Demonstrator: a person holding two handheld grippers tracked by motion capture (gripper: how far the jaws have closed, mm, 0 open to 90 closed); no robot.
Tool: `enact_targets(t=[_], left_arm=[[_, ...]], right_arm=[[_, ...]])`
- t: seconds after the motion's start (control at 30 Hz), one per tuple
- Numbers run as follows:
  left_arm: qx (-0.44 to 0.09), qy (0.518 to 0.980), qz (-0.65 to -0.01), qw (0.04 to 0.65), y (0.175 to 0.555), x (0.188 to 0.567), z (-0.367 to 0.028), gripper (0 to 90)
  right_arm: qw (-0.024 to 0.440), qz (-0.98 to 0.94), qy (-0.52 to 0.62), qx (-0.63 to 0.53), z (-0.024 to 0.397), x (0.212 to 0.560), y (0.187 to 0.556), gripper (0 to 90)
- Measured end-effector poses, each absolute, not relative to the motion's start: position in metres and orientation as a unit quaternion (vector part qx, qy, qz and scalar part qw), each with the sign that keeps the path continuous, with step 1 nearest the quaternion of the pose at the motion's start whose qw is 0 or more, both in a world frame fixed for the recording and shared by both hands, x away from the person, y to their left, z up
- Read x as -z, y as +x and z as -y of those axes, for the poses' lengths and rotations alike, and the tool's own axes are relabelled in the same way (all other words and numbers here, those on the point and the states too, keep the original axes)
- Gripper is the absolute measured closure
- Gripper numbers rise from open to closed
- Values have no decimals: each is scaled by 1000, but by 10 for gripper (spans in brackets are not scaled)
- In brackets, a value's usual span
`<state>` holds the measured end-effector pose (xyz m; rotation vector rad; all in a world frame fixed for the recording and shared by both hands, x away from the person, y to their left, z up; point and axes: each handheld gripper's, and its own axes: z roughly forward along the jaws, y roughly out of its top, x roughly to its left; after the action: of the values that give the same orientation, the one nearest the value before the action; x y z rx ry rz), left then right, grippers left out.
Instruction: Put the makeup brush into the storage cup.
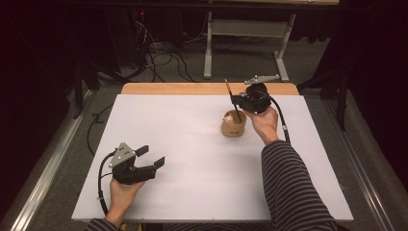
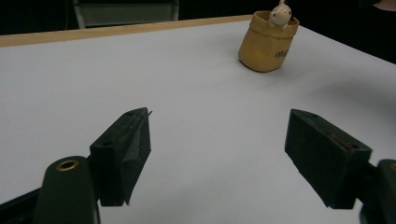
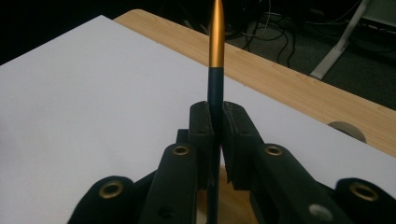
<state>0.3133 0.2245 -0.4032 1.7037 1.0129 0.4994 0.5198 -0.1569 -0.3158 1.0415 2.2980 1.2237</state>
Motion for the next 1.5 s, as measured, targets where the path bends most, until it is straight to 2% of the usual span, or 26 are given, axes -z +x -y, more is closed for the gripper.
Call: enact_targets(t=[1.5], left_arm=[[-208,711,-422,522,313,403,-225,230]], right_arm=[[146,-823,381,-396,152,346,528,844]])
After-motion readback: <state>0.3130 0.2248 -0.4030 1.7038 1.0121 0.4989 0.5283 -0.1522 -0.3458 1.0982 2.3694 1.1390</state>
